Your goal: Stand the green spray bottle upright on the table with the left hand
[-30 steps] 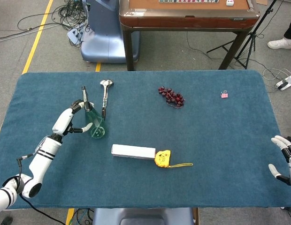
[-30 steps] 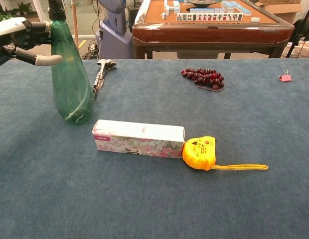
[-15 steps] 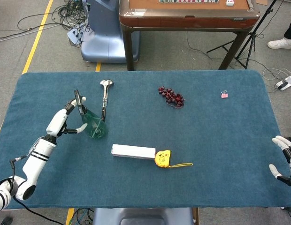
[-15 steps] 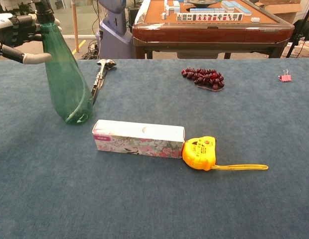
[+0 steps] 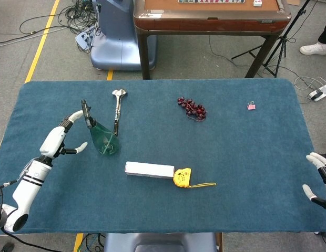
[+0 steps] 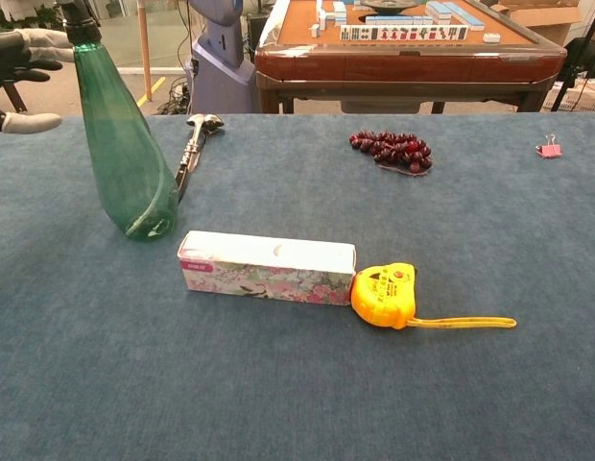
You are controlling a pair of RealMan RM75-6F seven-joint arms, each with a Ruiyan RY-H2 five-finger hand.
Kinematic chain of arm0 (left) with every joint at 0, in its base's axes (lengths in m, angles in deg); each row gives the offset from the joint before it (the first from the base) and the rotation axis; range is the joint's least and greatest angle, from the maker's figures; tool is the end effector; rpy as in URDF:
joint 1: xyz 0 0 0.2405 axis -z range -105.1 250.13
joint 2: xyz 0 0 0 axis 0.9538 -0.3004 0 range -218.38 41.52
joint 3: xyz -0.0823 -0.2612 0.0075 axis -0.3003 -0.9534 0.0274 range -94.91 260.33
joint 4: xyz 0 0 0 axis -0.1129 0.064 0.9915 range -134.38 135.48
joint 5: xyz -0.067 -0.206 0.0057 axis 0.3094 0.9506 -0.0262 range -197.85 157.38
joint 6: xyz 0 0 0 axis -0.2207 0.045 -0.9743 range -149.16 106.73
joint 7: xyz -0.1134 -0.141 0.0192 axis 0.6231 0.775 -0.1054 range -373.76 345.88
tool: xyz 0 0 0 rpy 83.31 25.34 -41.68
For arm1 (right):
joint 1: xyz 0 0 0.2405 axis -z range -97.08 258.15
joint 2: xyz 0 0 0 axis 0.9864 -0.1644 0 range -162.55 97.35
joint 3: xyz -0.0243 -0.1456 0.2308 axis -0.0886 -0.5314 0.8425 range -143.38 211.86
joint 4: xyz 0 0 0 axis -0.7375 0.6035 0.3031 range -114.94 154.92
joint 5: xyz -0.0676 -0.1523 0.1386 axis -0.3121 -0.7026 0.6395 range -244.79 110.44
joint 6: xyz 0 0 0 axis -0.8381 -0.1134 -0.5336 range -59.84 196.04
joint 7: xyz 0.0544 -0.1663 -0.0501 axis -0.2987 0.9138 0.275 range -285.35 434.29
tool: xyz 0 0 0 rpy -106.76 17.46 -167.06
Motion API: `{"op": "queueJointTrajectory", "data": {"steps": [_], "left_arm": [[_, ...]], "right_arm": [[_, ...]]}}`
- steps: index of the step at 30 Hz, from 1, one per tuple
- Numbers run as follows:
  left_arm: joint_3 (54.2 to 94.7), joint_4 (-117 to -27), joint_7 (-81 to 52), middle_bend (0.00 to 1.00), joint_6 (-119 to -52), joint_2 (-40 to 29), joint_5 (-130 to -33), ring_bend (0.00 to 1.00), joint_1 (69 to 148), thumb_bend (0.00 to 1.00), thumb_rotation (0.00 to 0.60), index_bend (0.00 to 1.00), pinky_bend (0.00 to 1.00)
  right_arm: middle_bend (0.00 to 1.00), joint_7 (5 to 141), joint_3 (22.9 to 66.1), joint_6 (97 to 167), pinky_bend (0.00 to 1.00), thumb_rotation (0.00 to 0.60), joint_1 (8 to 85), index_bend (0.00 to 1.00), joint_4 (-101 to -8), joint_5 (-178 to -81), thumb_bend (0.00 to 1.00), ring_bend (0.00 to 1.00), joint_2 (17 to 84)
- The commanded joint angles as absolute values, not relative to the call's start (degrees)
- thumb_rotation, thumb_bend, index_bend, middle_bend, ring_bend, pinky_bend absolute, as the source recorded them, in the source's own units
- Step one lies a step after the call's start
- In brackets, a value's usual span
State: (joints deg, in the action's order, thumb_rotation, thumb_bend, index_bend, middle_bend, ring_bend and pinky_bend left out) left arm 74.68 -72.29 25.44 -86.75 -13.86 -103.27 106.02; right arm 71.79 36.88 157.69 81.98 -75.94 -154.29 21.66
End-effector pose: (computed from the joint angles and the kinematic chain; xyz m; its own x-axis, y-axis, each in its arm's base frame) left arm -0.2489 0.4058 0.1029 -0.0837 0.1956 0.9771 0.9543 -0.2666 0.1351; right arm -0.3385 -0.1832 0.2228 0.4562 0.0293 0.8894 -0.8887 0.0662 0.4536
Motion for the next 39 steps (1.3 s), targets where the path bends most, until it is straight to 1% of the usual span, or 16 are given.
{"op": "queueJointTrajectory", "data": {"steps": [1,3,10,16,20,24,27,33,39], "left_arm": [[74.3,-74.9,20.3,0.06,-89.2,-15.2,-100.0,0.0,103.1,0.32,0.6,0.06,0.0],[74.1,-77.2,16.4,0.06,-89.9,-16.2,-97.6,0.02,101.5,0.32,0.6,0.08,0.0],[74.3,-86.9,4.6,0.06,-92.8,-21.2,-90.9,0.02,96.1,0.32,0.6,0.12,0.0],[76.4,-93.7,-1.9,0.06,-96.9,-24.9,-90.0,0.02,91.3,0.32,0.6,0.13,0.0],[77.8,-95.7,-3.6,0.06,-100.6,-25.4,-91.8,0.02,88.0,0.32,0.6,0.14,0.0],[78.8,-95.5,-5.3,0.06,-105.0,-24.3,-94.6,0.02,85.3,0.32,0.6,0.15,0.0],[79.8,-95.4,-6.2,0.06,-107.1,-23.9,-97.4,0.02,83.9,0.32,0.6,0.15,0.0],[81.8,-94.9,-8.8,0.06,-109.8,-23.2,-103.2,0.02,82.2,0.32,0.6,0.17,0.0],[82.4,-95.1,-13.3,0.06,-111.1,-22.3,-105.6,0.02,81.2,0.32,0.6,0.17,0.0]], "right_arm": [[0.2,71.6,36.9,157.5,0.12,0.6,81.9,0.21,-75.8,-154.3,0.25,0.08,21.7],[0.2,71.5,36.9,157.4,0.12,0.6,81.8,0.21,-75.5,-154.2,0.25,0.08,21.8],[0.2,70.9,37.1,156.0,0.12,0.6,81.0,0.21,-74.6,-154.1,0.25,0.08,22.4],[0.2,70.5,37.0,155.0,0.12,0.6,80.0,0.21,-73.8,-155.1,0.25,0.08,23.0],[0.21,69.7,37.0,154.9,0.12,0.6,79.4,0.22,-73.3,-156.0,0.25,0.09,23.3],[0.22,69.1,37.0,154.5,0.12,0.6,79.0,0.23,-73.3,-156.1,0.25,0.09,23.3],[0.22,69.1,36.9,154.6,0.12,0.6,79.0,0.23,-73.7,-156.3,0.25,0.09,23.2],[0.22,68.7,36.5,154.6,0.12,0.6,79.3,0.23,-74.1,-156.0,0.25,0.09,23.1],[0.22,68.9,36.4,154.8,0.12,0.6,79.4,0.23,-74.1,-156.0,0.25,0.09,23.1]]}}
